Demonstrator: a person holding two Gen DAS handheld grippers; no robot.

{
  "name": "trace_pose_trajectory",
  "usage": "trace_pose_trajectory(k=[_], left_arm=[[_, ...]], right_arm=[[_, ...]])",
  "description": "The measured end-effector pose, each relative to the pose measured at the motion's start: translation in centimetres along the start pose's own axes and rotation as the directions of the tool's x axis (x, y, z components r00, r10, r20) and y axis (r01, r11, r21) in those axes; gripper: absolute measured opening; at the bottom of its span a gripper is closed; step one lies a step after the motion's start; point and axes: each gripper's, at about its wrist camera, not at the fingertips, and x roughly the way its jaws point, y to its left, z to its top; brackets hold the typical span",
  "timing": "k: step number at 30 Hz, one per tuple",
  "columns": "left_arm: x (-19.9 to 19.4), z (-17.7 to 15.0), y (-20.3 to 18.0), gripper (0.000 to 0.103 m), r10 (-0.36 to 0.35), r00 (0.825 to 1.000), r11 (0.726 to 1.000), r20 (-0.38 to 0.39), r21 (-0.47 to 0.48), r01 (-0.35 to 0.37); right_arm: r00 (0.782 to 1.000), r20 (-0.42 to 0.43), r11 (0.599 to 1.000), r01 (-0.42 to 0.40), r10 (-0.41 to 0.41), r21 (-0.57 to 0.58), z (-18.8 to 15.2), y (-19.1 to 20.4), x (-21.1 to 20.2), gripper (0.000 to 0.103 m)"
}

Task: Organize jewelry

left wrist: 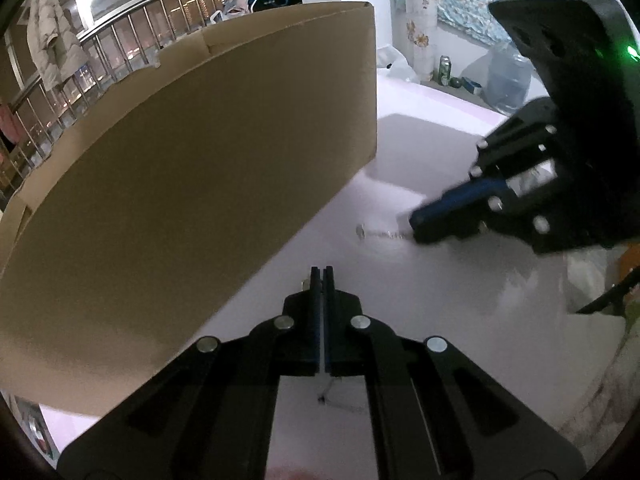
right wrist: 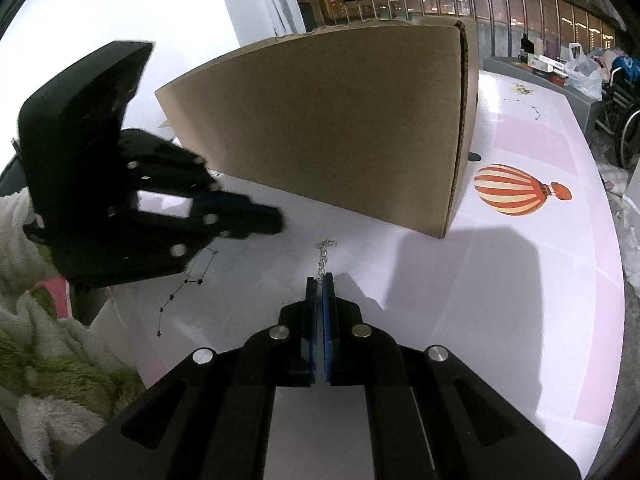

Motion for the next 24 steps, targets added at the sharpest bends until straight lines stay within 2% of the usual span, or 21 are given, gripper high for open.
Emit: trace_pose_trajectory(k=[6, 9, 10, 13, 14, 20, 24], left_arm=[[-1.3, -1.6, -0.1, 0.000, 0.010, 1.000, 1.000, -0.015, -0.030, -0.011], [-2.0, -2.1, 0.1, 0.000, 0.013, 1.000, 0.998, 0.007, -0.062, -0.012], [-2.3, -2.2, 0.1, 0.002, 0.014, 1.000, 0.998, 0.017, -0.067, -0.013], [-3.3, -2.4, 0.6, 0.017, 0.010, 0.999, 0.995, 0.046, -0.098, -0.006], [-3.4, -2.5, 0.6, 0.019, 0.011, 0.999, 0.995, 0.050, -0.102, -0.006], [-3.2, -2.4, 1.0, 0.021, 0.017, 0.999, 0.992, 0.039, -0.128, -0.012], [-2.5, -1.7, 0.8, 0.023, 0.019, 0.999, 0.994, 0.036, -0.110, -0.015]], right_arm=[[1.000, -0.004, 1.000, 0.010, -0.010, 0.002, 0.2, 0.1, 0.2, 0.003], [1.000, -0.006, 1.000, 0.013, -0.013, 0.000, 0.4, 0.3, 0.3, 0.003], [1.000, -0.007, 1.000, 0.015, -0.015, 0.000, 0.4, 0.5, 0.3, 0.003], [1.000, -0.014, 1.000, 0.021, -0.020, 0.004, 0.5, 0.4, 0.3, 0.003], [1.000, -0.016, 1.000, 0.022, -0.022, 0.005, 0.6, 0.4, 0.3, 0.003], [0.999, -0.018, 0.999, 0.034, -0.034, 0.020, 1.0, 0.4, 0.7, 0.003], [0.999, -0.014, 0.999, 0.035, -0.034, 0.039, 1.2, 0.2, 0.8, 0.003]])
